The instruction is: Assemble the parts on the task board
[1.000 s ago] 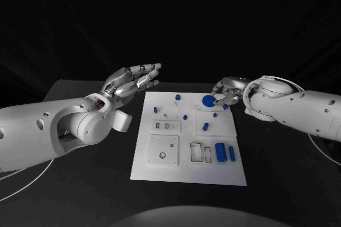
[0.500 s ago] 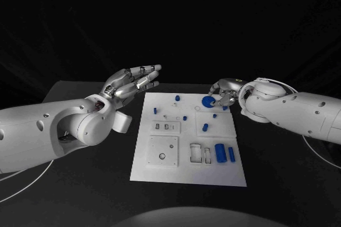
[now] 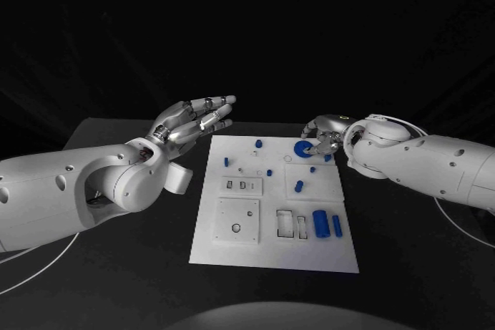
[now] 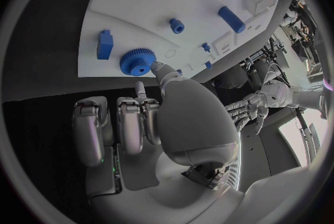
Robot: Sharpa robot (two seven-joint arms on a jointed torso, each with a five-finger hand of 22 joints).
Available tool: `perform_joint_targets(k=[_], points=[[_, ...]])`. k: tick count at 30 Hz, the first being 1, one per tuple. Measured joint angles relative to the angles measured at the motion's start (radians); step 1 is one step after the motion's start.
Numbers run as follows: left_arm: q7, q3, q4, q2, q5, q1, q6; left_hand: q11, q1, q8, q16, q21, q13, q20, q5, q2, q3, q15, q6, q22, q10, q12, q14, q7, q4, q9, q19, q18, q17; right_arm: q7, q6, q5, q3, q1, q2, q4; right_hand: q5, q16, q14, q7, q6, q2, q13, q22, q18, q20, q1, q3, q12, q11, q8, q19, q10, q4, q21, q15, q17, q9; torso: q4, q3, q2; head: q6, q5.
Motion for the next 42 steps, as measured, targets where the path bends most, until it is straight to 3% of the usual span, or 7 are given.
perform_joint_targets(k=[11,22,25,31,36,42], points=[[0.0,0.0,0.001,-0.001,0.0,0.0,0.002,0.0,0.0,0.0,0.0,0.0,0.0,0.0,0.0,0.0,0.0,0.0,0.0,0.0,0.0,0.0,0.0,0.0,0.0,0.0,0.0,0.0,0.0,-0.009,0.018,-0.001,0.0,-0.008,0.011,-0.017,-0.065,0.0,0.0,0.013,0.013,0.007,0.0,0.0,0.0,0.005,-0.007,0.0,0.0,0.005,0.019,0.002,-0.002,0.0,-0.01,0.007,0.0,-0.009,-0.0001,0.0001,0.0,-0.008,0.0],[-0.001,0.0,0.002,-0.001,0.0,0.0,0.003,0.0,0.004,0.0,0.0,0.0,0.0,0.0,0.0,-0.004,0.0,0.0,0.0,0.0,0.0,0.0,0.0,0.0,0.0,0.001,0.0,0.0,0.0,-0.015,0.032,-0.003,0.0,-0.011,0.022,-0.038,-0.064,0.0,0.004,0.013,0.013,0.007,0.0,0.0,0.0,0.009,-0.007,0.0,0.0,0.008,0.019,-0.001,0.001,0.0,-0.021,0.011,0.0,-0.018,-0.0004,0.0002,0.0,-0.018,0.001],[-0.001,0.0,0.004,-0.002,0.0,0.0,0.004,0.0,0.004,0.0,0.004,0.0,0.0,0.0,0.0,-0.004,0.0,0.0,0.0,0.0,0.0,0.0,0.0,0.0,0.0,0.001,0.0,0.0,0.0,-0.015,0.035,-0.003,0.0,-0.013,0.025,-0.043,-0.031,0.0,0.004,0.013,0.013,0.007,0.0,0.0,0.0,0.009,-0.007,0.006,0.0,0.008,0.017,-0.001,0.001,-0.006,-0.023,0.011,0.0,-0.028,-0.0002,0.0002,0.0,-0.021,0.001],[-0.001,0.0,0.005,-0.004,0.0,0.0,0.004,0.0,0.004,0.0,0.004,0.0,0.0,0.0,0.0,-0.004,0.0,0.0,0.004,0.0,0.0,0.0,0.0,0.004,0.0,0.001,0.0,0.0,0.0,-0.015,0.037,-0.006,0.002,-0.013,0.031,-0.051,0.103,0.0,0.004,0.015,0.053,0.01,0.0,0.0,0.0,0.009,0.001,0.039,0.0,0.008,0.015,-0.001,0.001,-0.034,-0.029,0.011,0.001,-0.046,0.0002,0.0001,0.0,-0.023,0.003],[-0.001,0.0,0.005,-0.005,0.0,0.0,0.004,0.0,0.004,0.0,0.004,0.0,0.0,0.0,0.0,-0.004,0.0,0.0,0.004,0.0,0.0,0.0,0.0,0.004,0.0,0.001,0.0,0.0,0.0,-0.015,0.037,-0.009,0.003,-0.013,0.033,-0.054,0.131,0.0,0.004,0.015,0.079,-0.002,0.0,0.0,0.0,0.009,0.026,0.062,0.0,0.008,0.023,-0.001,0.001,-0.056,-0.033,0.011,0.001,-0.048,0.0002,0.0001,0.0,-0.025,0.005],[-0.002,0.0,0.006,-0.005,0.0,0.0,0.005,0.0,0.004,0.0,0.004,0.0,0.0,0.004,0.0,-0.004,0.0,0.0,0.004,0.0,0.0,0.0,0.0,0.004,0.0,0.001,0.004,0.0,0.0,-0.013,0.037,-0.013,0.004,-0.013,0.034,-0.055,0.131,0.0,0.004,0.015,0.114,-0.005,0.0,0.0,0.0,0.009,0.032,0.082,0.0,0.008,0.05,-0.001,0.001,-0.076,-0.035,0.011,0.0,-0.045,-0.0004,0.0001,0.0,-0.026,0.006]])
